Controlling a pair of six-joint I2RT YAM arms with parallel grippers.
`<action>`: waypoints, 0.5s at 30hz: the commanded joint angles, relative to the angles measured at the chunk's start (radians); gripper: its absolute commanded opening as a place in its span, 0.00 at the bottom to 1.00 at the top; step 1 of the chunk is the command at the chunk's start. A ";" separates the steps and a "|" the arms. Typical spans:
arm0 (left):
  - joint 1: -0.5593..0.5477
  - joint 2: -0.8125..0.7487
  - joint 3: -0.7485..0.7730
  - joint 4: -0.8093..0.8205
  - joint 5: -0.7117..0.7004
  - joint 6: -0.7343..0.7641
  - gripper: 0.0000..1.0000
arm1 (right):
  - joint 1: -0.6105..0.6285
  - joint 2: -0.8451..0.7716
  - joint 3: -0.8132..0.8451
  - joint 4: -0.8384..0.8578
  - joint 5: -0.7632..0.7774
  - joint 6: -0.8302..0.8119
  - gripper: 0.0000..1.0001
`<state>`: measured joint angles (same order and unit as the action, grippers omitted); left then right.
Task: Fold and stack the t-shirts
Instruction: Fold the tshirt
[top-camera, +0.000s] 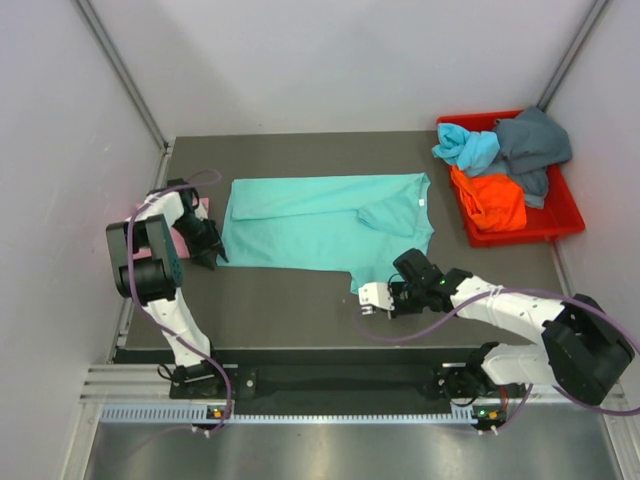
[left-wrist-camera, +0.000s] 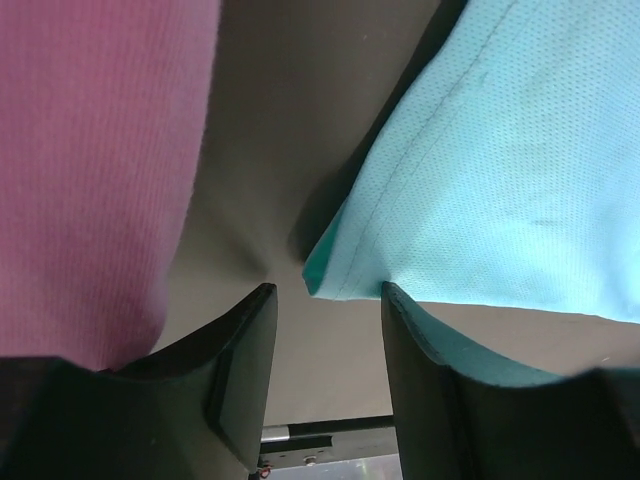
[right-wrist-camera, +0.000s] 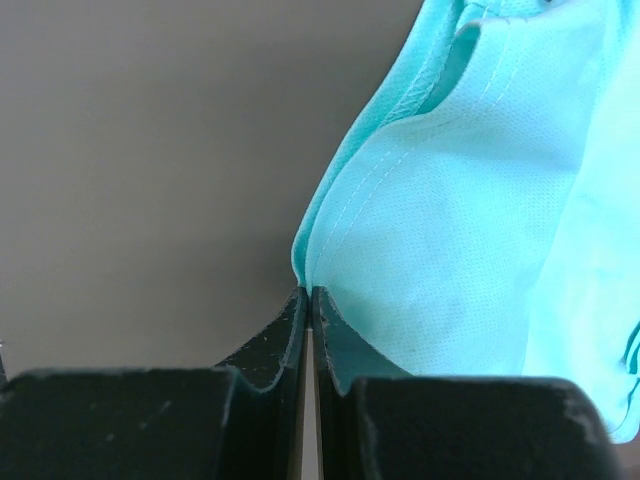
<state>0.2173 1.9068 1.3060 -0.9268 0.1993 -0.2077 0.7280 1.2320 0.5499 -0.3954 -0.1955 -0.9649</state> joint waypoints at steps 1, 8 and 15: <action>0.002 0.020 0.007 0.013 0.026 -0.006 0.50 | -0.013 0.000 0.033 0.047 -0.007 0.006 0.01; 0.001 0.040 0.012 0.017 0.041 -0.006 0.35 | -0.016 0.012 0.036 0.055 -0.002 0.006 0.01; 0.002 0.011 -0.001 0.017 0.054 -0.007 0.00 | -0.033 0.015 0.044 0.069 0.017 0.029 0.00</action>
<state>0.2173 1.9400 1.3071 -0.9176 0.2394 -0.2138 0.7162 1.2407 0.5514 -0.3740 -0.1864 -0.9558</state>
